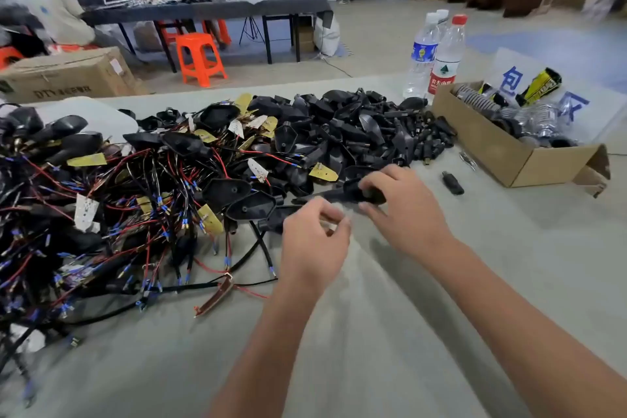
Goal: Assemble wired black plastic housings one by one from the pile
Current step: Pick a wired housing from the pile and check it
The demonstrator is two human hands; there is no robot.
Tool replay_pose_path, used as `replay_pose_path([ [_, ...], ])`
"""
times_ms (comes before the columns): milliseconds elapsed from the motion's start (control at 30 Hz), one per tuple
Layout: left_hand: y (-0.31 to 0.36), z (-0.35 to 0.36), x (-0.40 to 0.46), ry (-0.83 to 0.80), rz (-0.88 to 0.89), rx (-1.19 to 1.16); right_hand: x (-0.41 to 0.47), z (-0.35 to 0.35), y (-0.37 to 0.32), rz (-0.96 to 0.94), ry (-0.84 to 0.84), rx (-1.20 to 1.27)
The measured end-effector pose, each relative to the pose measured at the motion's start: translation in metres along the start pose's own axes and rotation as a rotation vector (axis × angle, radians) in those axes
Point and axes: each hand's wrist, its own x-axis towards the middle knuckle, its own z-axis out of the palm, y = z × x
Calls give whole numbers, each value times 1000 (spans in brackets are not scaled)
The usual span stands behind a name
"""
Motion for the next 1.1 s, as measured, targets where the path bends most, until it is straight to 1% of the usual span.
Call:
replay_pose_path([
  [67,-7,3,17,69,15,42,14,17,3,97,-55,-122],
  [100,-17,5,25,99,40,83,17,28,7,108,-80,-131],
  [133,-22,4,31,119,29,98,17,37,9,120,-86,-121],
  [167,-31,4,35,137,44,72,14,44,15,101,-39,-90],
  [300,-37,1,38,161,87,-78,9,45,33,128,193,160],
  [333,-33,0,38,135,51,-148,10,40,34,140,220,266],
  [367,-27,-1,38,94,-3,-236,10,36,32,139,208,392],
  [400,-21,-4,37,31,-68,-328,9,33,28,116,155,524],
  [467,-17,-12,37,-104,-156,-446,5,31,19,45,-20,748],
  [500,-17,-16,38,-147,-156,-434,4,31,15,13,-109,815],
  [567,-20,-23,36,-170,-85,-294,3,34,7,-11,-237,900],
  [600,-20,-25,36,-159,-51,-219,2,36,4,-18,-265,924],
  [667,-22,-26,35,-111,-18,-135,1,40,-1,17,-256,957],
  [767,-25,-31,35,33,-19,-123,-2,47,-8,91,-124,941],
  [800,-26,-34,36,89,-15,-128,-2,49,-10,105,-91,895],
  [867,-31,-41,39,177,-14,-159,-3,51,-12,86,-81,748],
  [933,-35,-45,42,217,-41,-226,-2,52,-16,27,-39,579],
  [1000,-38,-45,44,241,-69,-299,3,53,-22,-13,74,469],
  [1067,-39,-41,45,264,-53,-325,14,54,-27,-9,169,397],
  [1100,-40,-39,46,276,-35,-322,23,55,-28,11,191,353],
])
